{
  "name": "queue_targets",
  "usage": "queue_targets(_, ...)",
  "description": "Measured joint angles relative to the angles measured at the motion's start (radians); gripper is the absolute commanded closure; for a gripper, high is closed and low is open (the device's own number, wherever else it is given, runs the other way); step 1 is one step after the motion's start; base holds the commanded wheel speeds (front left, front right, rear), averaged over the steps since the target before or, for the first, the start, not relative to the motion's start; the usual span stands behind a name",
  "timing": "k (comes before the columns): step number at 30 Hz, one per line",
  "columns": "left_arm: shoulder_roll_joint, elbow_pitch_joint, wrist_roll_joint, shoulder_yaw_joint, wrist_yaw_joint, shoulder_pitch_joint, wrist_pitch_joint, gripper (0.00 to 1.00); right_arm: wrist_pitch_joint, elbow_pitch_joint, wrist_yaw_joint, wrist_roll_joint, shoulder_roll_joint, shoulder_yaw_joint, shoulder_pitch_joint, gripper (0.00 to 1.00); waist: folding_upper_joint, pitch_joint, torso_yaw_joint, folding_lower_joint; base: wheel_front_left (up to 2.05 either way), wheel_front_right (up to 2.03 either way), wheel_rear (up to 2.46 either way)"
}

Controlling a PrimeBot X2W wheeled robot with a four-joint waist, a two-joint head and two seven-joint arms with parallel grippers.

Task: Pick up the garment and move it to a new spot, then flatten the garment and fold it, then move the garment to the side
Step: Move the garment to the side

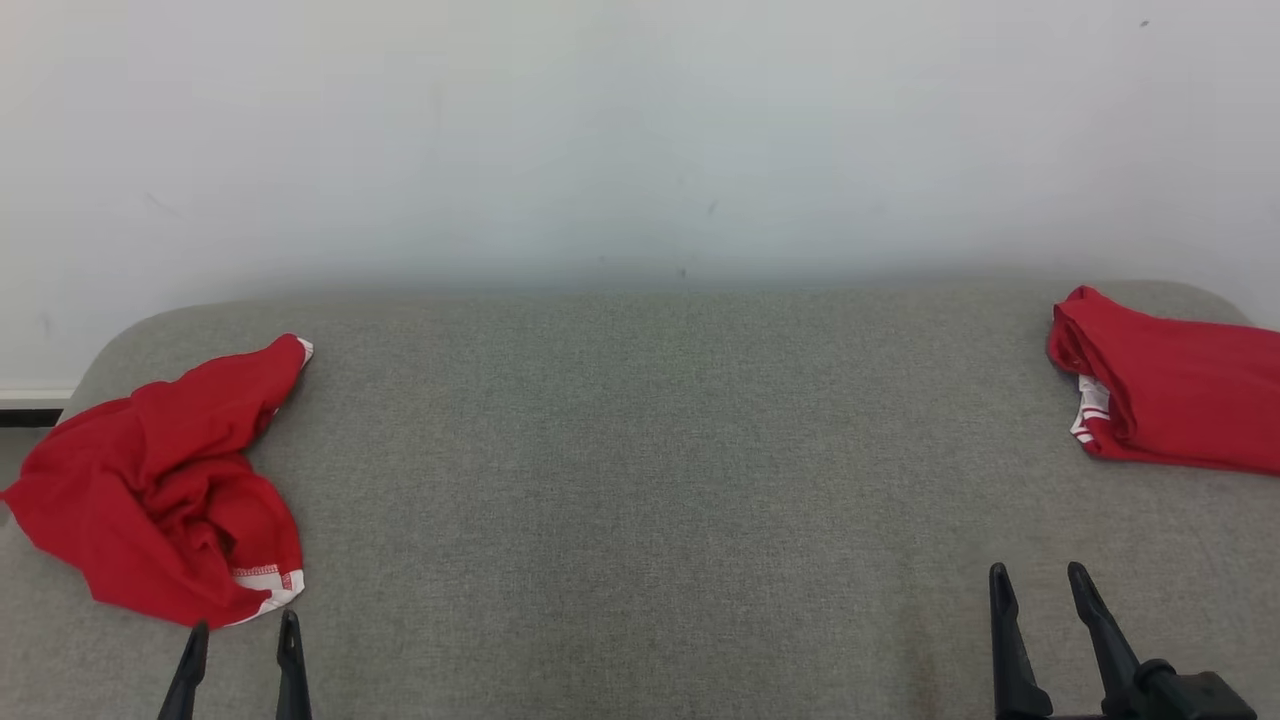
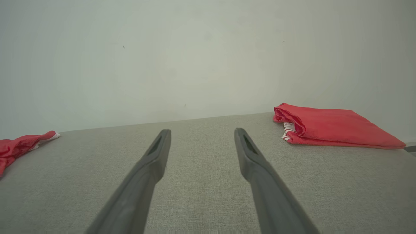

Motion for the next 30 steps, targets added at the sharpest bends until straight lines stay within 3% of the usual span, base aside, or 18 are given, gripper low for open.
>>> queue_targets(30, 0.014, 0.039, 0.007, -0.040, 0.010, -0.005, 0.001, 0.00, -0.032, 0.106, 0.000, -0.010, 0.013, 0.071, -0.031, 0.00, 0.0001, 0.003, 0.011, 0.0002, 0.00, 0.00, 0.00)
